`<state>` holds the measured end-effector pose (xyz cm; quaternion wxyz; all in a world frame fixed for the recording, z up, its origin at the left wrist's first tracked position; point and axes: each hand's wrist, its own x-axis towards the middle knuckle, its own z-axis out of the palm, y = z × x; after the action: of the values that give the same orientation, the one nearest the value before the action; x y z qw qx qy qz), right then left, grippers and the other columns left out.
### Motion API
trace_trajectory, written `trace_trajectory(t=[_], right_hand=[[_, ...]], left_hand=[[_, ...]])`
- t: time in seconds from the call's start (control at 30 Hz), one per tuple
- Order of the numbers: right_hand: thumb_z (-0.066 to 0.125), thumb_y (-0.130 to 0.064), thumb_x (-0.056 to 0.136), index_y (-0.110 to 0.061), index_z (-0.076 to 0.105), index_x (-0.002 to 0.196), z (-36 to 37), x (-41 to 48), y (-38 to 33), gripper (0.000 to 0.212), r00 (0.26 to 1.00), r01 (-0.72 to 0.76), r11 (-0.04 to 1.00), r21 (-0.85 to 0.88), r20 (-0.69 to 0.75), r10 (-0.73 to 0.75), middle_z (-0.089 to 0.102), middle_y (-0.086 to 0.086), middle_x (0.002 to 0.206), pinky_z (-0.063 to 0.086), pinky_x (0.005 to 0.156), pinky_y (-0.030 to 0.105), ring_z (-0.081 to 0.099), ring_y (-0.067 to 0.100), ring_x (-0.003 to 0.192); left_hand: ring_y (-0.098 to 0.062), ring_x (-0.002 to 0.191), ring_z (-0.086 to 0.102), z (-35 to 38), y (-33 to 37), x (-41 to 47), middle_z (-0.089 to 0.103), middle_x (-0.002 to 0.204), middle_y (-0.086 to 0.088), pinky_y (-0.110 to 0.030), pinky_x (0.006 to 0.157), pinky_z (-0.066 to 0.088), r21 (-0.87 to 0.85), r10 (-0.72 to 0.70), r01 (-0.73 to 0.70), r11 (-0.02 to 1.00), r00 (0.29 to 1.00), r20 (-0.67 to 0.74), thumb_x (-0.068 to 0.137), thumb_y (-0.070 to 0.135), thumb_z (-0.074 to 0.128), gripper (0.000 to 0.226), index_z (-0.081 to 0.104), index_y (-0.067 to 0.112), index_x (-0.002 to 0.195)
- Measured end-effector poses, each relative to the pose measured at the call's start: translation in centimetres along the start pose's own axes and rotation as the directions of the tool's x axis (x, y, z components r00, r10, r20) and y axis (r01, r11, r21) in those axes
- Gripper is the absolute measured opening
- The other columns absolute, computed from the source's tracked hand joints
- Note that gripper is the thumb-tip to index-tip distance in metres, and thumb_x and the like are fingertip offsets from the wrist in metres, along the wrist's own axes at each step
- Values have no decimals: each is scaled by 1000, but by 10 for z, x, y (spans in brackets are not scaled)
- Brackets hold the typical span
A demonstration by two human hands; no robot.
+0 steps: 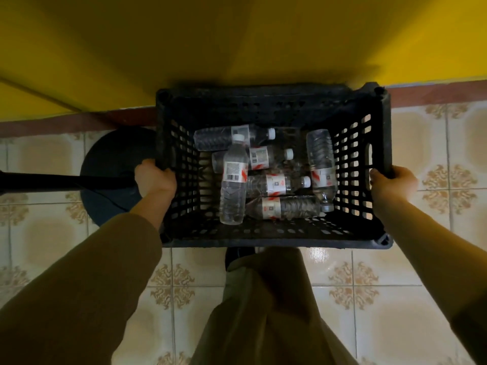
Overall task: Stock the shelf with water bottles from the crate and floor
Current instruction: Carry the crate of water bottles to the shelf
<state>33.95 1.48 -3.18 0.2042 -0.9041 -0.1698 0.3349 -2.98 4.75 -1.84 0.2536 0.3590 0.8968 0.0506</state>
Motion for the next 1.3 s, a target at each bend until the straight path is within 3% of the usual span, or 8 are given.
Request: trace_trajectory(t=[0.13, 0.23, 0.37, 0.47, 0.8, 0.93, 1.07, 1.3], right_hand=[[59, -13, 89, -1, 58, 119, -56, -23, 3, 33, 998, -64, 997, 48, -7, 65, 64, 19, 114, 50, 91, 40, 62, 34, 102], [57, -14, 90, -2, 59, 118, -110, -47, 3, 31, 995, -100, 992, 73, -18, 101, 64, 19, 111, 50, 85, 37, 62, 30, 95], [55, -12, 92, 1, 58, 119, -190, -76, 1, 30, 984, -158, 982, 100, -70, 165, 64, 25, 109, 48, 79, 37, 58, 28, 82], [55, -13, 92, 5, 58, 117, -250, -93, 5, 30, 971, -196, 971, 135, -115, 211, 60, 23, 91, 43, 72, 31, 54, 26, 77], [62, -13, 87, 3, 63, 109, -430, -110, 46, 27, 848, -350, 846, 402, -247, 469, 62, 17, 88, 43, 68, 30, 55, 24, 75], [62, -10, 86, 3, 66, 103, -495, -89, 64, 22, 797, -382, 789, 481, -260, 545, 68, 25, 99, 51, 74, 38, 59, 28, 75], [62, -8, 85, 4, 66, 102, -553, -33, 83, 21, 778, -394, 761, 516, -254, 575, 67, 24, 90, 53, 76, 43, 60, 29, 74], [63, -10, 85, 4, 65, 109, -624, 86, 103, 28, 770, -381, 780, 496, -297, 565, 66, 18, 92, 51, 78, 39, 63, 33, 85]], left_hand=[[-38, 93, 58, -29, 20, -42, 60, 83, -20, -34, 73, 44, -12, 46, -46, 999, 998, 42, 85, 3, 53, 30, 43, 10, 57], [-31, 83, 56, -55, 43, -81, 44, 62, -3, -39, 75, 48, -26, 32, -30, 999, 997, 77, 85, 4, 54, 36, 38, 16, 55], [-36, 101, 61, -84, 79, -136, 65, 103, -22, -39, 84, 49, -45, 72, -68, 997, 993, 96, 85, 7, 58, 8, 64, 2, 86], [-36, 104, 60, -101, 110, -172, 64, 113, -21, -39, 86, 49, -48, 116, -110, 993, 982, 149, 84, 8, 60, 24, 64, -2, 105], [-35, 102, 59, -126, 270, -323, 65, 110, -20, -34, 78, 43, -79, 416, -413, 907, 852, 318, 86, 5, 57, 17, 65, 0, 100], [-38, 102, 58, -105, 343, -390, 64, 100, -22, -35, 74, 40, -71, 473, -483, 873, 802, 364, 85, 3, 58, 21, 54, 11, 66], [-41, 106, 57, -60, 405, -441, 63, 113, -24, -44, 85, 45, -40, 473, -493, 869, 802, 365, 85, 5, 61, 22, 62, -3, 105], [-41, 106, 57, 27, 477, -496, 63, 112, -26, -40, 81, 43, -61, 457, -471, 880, 807, 374, 84, 1, 61, 22, 62, -7, 104]])
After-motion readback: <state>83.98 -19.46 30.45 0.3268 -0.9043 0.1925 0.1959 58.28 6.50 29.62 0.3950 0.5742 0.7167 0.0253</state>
